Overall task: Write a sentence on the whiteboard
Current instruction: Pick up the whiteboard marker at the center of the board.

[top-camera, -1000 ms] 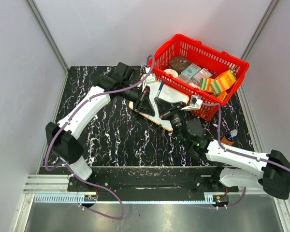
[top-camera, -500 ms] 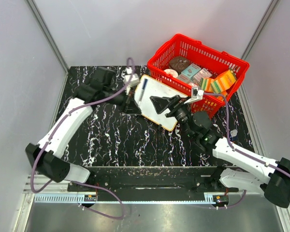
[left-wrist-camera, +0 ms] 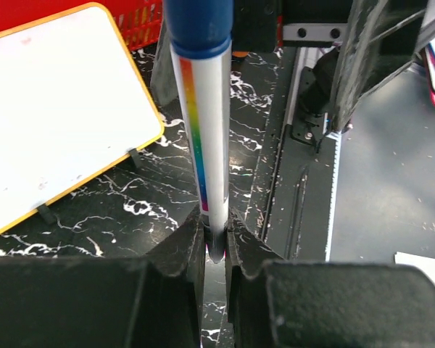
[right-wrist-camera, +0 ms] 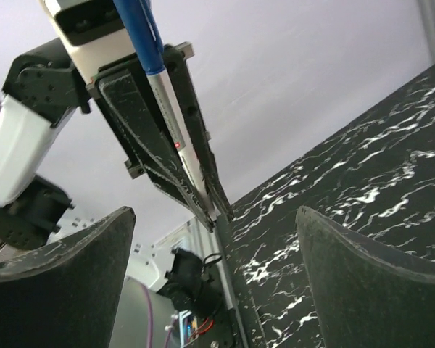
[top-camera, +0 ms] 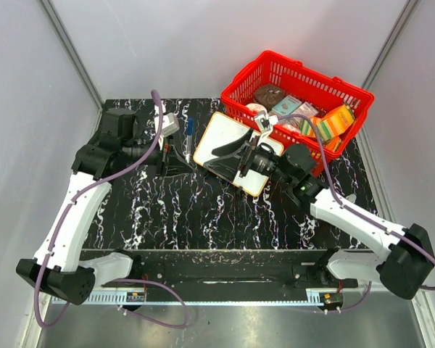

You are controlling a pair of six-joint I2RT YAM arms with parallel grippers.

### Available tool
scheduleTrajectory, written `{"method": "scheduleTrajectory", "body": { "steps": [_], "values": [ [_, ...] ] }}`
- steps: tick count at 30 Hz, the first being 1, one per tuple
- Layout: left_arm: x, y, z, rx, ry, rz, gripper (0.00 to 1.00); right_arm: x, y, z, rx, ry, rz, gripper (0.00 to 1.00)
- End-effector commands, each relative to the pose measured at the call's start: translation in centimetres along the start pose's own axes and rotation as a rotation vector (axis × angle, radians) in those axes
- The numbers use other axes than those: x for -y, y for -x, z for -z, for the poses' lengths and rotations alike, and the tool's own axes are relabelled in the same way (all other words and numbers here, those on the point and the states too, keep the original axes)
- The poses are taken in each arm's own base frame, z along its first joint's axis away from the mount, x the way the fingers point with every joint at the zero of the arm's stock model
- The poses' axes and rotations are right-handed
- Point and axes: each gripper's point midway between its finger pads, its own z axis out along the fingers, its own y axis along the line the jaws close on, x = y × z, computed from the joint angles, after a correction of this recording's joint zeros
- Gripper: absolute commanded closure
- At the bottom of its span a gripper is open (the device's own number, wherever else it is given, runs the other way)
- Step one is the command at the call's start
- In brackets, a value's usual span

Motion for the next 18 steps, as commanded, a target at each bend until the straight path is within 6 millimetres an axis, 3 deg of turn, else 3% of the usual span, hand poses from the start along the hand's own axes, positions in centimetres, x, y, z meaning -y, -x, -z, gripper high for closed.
{"method": "scheduleTrajectory", "body": {
  "steps": [1, 7, 18],
  "values": [
    [1.9, 0.3, 0.1, 0.040, -0.109, -0.025, 1.00, -4.0, 0.4, -0.4, -0.046, 0.205, 0.016, 0.07],
    [2.0, 0.1, -0.2, 0.038, -0.140, -0.003, 1.00, -5.0, 0.8, -2.1, -0.095, 0.292, 0.008, 0.30],
    [1.5, -0.4, -0.6, 0.036, -0.140, 0.022, 1.00, -5.2, 2.3, -4.8, -0.079, 0.340, 0.005, 0.37]
  ]
}}
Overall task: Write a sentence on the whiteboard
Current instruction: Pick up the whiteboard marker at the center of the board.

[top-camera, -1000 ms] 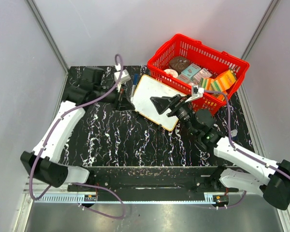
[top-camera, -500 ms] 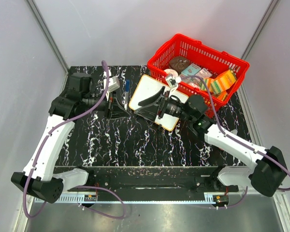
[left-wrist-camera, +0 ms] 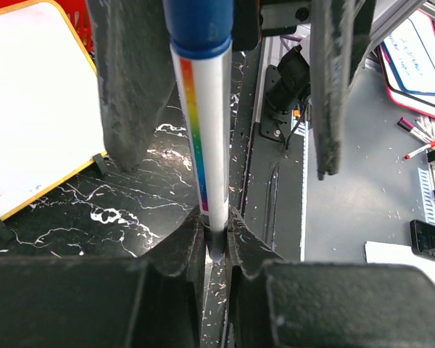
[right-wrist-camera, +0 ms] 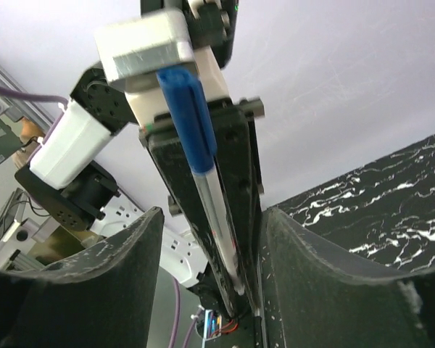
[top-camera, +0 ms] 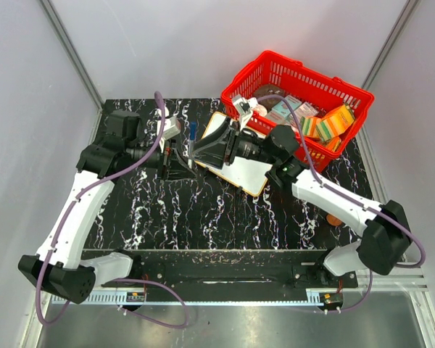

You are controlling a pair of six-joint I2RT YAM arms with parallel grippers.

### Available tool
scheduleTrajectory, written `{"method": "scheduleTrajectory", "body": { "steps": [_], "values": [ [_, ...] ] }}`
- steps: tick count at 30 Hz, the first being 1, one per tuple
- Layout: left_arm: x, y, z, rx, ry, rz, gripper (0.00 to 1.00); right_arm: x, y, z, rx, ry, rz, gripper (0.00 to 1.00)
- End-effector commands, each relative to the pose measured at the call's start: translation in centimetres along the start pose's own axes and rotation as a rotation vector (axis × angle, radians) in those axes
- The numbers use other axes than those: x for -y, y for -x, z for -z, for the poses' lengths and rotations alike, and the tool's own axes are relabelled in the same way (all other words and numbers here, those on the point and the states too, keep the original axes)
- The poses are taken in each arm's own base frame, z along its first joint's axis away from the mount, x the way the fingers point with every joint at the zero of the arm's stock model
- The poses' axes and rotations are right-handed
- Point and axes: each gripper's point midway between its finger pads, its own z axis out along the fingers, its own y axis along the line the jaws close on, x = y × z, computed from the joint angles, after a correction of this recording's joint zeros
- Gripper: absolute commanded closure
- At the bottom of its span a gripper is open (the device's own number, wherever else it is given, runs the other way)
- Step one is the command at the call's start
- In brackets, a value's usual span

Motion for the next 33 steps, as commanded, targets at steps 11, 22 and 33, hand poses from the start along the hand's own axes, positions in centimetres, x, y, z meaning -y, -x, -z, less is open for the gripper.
{"method": "scheduleTrajectory", "body": {
  "steps": [11, 22, 33],
  "values": [
    [-0.5, 0.3, -0.2, 0.017, -0.006, -0.002, 0.79, -1.0, 2.2, -2.0, 0.024, 0.095, 0.002, 1.00],
    [-0.4, 4.1, 1.3, 0.096, 0.042, -0.054, 0.04, 0.9, 5.6, 6.6, 0.506, -0.233, 0.042, 1.00],
    [0.1, 6.0, -4.9, -0.058, -0.133, -0.046, 0.01, 1.0, 6.6, 10.9, 0.738, -0.258, 0.002, 1.00]
  ]
}}
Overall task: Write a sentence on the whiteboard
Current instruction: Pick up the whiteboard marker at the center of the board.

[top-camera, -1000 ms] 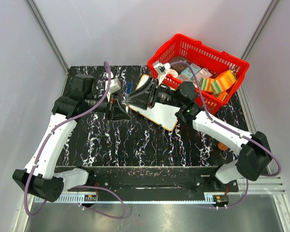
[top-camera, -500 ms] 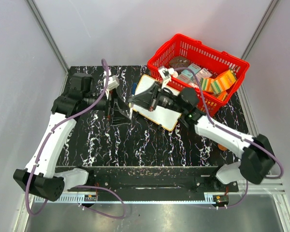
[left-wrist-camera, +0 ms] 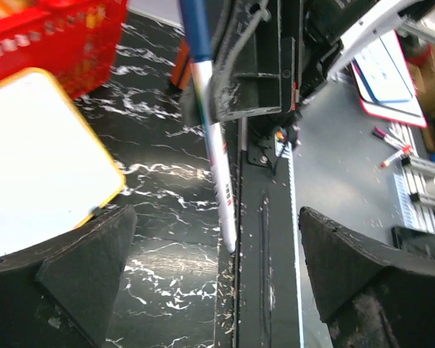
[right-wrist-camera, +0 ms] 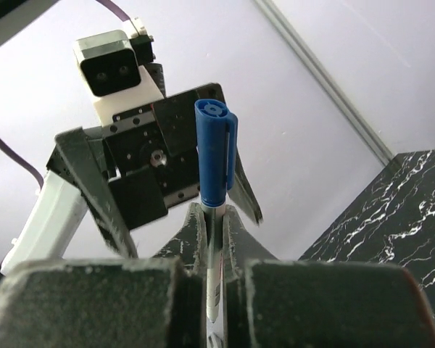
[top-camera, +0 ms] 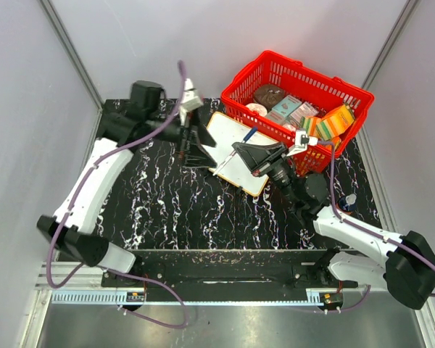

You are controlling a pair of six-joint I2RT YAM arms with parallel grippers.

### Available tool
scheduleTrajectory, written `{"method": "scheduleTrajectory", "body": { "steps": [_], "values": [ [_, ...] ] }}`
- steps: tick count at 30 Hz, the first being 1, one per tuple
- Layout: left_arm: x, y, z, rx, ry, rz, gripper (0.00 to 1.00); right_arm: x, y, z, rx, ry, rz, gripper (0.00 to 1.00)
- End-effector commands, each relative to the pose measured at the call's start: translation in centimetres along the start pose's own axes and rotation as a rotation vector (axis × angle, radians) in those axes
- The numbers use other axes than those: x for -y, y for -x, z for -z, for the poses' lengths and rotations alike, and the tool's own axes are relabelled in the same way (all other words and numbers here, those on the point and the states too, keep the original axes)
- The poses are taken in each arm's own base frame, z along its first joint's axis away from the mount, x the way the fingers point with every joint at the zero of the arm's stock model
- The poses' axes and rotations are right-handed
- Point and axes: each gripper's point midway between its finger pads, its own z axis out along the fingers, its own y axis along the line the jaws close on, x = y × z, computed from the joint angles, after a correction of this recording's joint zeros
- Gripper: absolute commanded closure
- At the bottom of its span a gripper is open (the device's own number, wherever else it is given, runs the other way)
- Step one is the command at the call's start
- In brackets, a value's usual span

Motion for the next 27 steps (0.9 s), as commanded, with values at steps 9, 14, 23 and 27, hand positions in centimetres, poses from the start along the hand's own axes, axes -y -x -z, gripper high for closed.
{"method": "scheduleTrajectory", "body": {
  "steps": [9, 14, 23, 27],
  "values": [
    [0.2, -1.4, -5.4, -0.140, -0.081, -0.001, 0.25, -0.9, 4.0, -0.1, 0.182, -0.008, 0.015, 1.00],
    [-0.1, -1.6, -5.5, -0.156, -0.049, -0.016, 1.00, -0.2, 3.6, -0.1, 0.162, -0.038, 0.023, 1.00],
    [-1.1, -1.9, -3.0, -0.152, 0.126, -0.072, 1.00, -0.3, 0.5, -0.7, -0.054, -0.059, 0.083, 0.04],
    [-1.1, -2.4, -1.1, -0.107, 0.147, -0.070, 1.00, -0.9, -1.5, -0.5, -0.200, -0.024, 0.111, 0.00]
  ]
}}
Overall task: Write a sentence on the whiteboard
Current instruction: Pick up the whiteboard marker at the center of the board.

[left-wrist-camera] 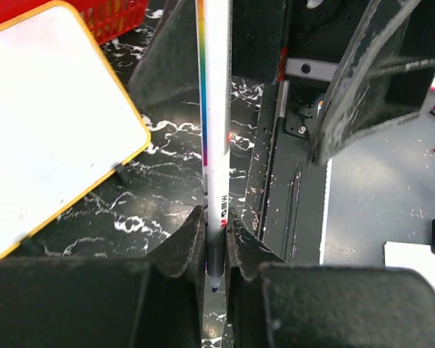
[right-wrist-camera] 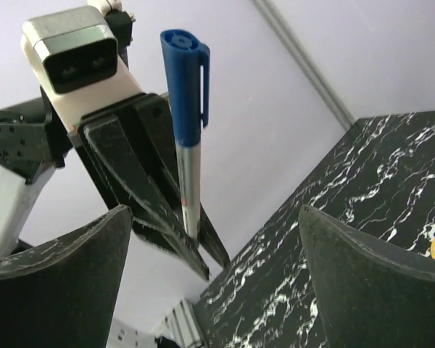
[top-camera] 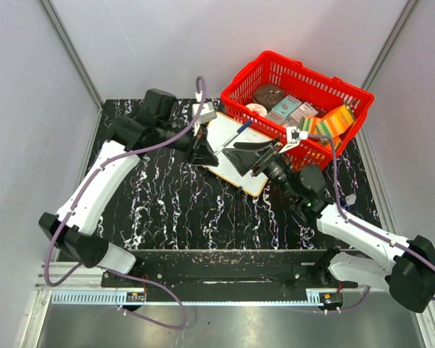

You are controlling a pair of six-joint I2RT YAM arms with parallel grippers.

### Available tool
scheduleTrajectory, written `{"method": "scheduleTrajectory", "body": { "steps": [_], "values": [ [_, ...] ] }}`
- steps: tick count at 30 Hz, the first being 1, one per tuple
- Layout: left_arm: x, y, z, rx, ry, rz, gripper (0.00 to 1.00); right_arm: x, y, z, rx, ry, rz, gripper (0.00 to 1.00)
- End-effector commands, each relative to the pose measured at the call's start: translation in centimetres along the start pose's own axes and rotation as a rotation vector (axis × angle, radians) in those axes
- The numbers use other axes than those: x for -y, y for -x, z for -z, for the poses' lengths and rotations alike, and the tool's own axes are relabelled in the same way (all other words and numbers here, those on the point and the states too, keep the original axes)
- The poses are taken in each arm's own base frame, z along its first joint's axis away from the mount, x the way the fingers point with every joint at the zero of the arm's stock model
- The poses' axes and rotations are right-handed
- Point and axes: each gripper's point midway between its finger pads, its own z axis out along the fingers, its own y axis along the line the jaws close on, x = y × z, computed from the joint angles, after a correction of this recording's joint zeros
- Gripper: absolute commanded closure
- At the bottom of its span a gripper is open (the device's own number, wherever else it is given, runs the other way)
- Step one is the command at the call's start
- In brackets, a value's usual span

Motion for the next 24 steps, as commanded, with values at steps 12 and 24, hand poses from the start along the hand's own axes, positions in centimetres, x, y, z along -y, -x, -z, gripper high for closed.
{"method": "scheduleTrajectory", "body": {
  "steps": [12, 24],
  "values": [
    [5.1, -1.9, 5.6, 0.159, -0.062, -0.133, 1.00, -6.0, -0.7, 1.3, -0.270, 0.286, 0.148, 0.01],
    [6.1, -2.0, 6.0, 0.195, -0.150, -0.092, 1.00, -9.1, -0.9, -1.2, -0.309, 0.491, 0.052, 0.21]
  ]
}}
